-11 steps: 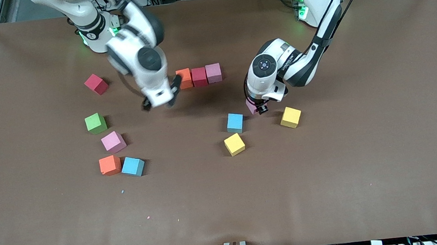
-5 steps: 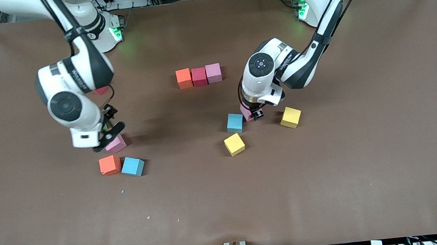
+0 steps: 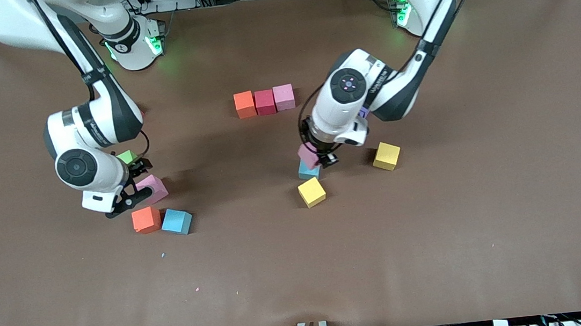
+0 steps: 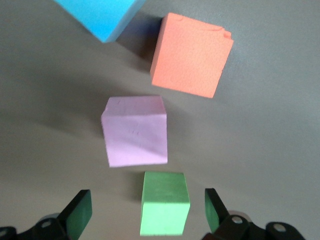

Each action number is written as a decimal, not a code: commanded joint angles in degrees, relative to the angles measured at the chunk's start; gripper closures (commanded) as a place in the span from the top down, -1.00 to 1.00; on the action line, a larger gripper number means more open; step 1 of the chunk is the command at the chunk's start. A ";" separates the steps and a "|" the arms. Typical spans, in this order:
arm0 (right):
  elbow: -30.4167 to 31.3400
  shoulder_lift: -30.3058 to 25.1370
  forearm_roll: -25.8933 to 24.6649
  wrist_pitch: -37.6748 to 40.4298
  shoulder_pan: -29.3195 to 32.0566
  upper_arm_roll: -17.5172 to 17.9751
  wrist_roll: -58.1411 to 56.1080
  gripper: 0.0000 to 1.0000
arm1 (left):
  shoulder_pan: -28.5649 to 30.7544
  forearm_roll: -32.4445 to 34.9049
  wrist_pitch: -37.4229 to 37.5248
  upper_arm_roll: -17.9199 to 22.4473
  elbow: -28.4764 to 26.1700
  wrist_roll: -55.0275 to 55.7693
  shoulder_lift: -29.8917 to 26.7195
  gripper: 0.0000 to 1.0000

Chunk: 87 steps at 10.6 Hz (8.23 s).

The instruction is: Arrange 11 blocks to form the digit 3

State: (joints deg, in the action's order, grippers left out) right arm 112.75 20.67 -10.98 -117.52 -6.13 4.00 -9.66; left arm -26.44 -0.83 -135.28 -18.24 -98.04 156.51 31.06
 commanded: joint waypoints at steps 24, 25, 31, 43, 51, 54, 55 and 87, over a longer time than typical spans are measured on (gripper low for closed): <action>4.58 5.52 1.66 -15.02 0.15 0.31 2.98 0.51 | -13.20 6.28 3.35 0.23 15.86 -97.60 11.56 -1.00; 4.59 5.61 1.66 -15.11 0.07 0.22 2.98 0.40 | -14.15 5.67 3.62 0.05 16.04 -97.45 12.26 -1.00; 4.59 4.55 1.84 -14.58 0.06 0.31 3.07 -0.46 | -18.29 5.13 4.24 0.75 20.00 -98.15 16.14 -1.00; 3.97 -3.97 13.00 -3.96 -0.46 0.39 3.16 -0.64 | -20.14 4.96 9.41 1.02 19.91 -93.76 17.55 -1.00; 3.79 -3.18 13.00 -3.86 -6.51 0.74 16.66 -0.64 | -15.21 5.40 21.53 9.25 20.17 -93.32 10.36 -1.00; 2.66 -1.87 12.91 -4.47 -11.52 4.42 30.80 -0.64 | -14.69 5.14 25.50 12.52 20.08 -90.44 8.40 -1.00; 1.87 -1.26 12.82 -4.48 -13.01 6.00 36.33 -0.64 | -14.52 5.14 25.51 12.88 20.00 -88.42 8.40 -1.00; 4.15 5.96 8.96 -10.37 -22.08 13.84 55.10 1.00 | -8.01 5.31 24.80 12.97 20.17 -88.84 8.40 -1.00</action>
State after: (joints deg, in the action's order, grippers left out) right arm 116.76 26.38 -1.12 -127.99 -28.65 17.49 43.64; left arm -34.60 5.04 -110.51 -5.32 -77.18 68.26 40.25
